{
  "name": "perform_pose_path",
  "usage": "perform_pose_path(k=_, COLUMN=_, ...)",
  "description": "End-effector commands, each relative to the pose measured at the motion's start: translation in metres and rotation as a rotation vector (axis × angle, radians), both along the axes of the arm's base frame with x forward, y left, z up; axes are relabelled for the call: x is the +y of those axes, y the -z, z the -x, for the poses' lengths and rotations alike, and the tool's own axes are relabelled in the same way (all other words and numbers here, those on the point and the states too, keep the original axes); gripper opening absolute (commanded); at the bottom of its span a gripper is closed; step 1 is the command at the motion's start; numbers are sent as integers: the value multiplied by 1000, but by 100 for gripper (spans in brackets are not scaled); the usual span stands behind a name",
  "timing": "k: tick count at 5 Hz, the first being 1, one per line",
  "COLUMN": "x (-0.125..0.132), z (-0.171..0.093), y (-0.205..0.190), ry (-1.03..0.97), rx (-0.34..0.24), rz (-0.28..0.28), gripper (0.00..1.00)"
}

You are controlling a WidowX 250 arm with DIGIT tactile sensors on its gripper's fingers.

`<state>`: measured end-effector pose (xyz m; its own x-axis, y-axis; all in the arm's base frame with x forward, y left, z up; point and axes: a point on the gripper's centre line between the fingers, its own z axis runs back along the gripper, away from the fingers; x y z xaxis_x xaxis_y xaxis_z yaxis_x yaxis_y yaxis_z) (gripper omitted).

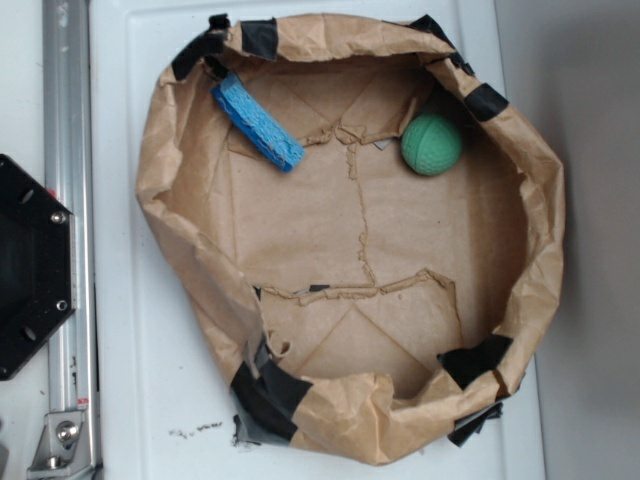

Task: Grab the blue sponge.

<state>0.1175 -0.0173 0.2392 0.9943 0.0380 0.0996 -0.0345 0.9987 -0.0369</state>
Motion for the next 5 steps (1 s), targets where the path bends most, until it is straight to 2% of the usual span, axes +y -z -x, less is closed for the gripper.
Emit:
perform_pose_path(k=1, x=0, z=0, y=0, ry=0, rx=0, rz=0, gripper=100)
perform_pose_path(k=2, x=28, z=-50, y=11, ry=79, rx=18, rz=-226, gripper=100)
perform_pose_path(k=3, x=46, z=-104, y=48, ry=263, rx=16, rz=-120, gripper=100)
perform_pose_path(k=4, x=48, z=-131, y=96, ry=434, rx=134, rz=-132, gripper=100)
perform_pose_path(k=5, x=51, z=-126, y=141, ry=584, rx=188, rz=-81, gripper=100)
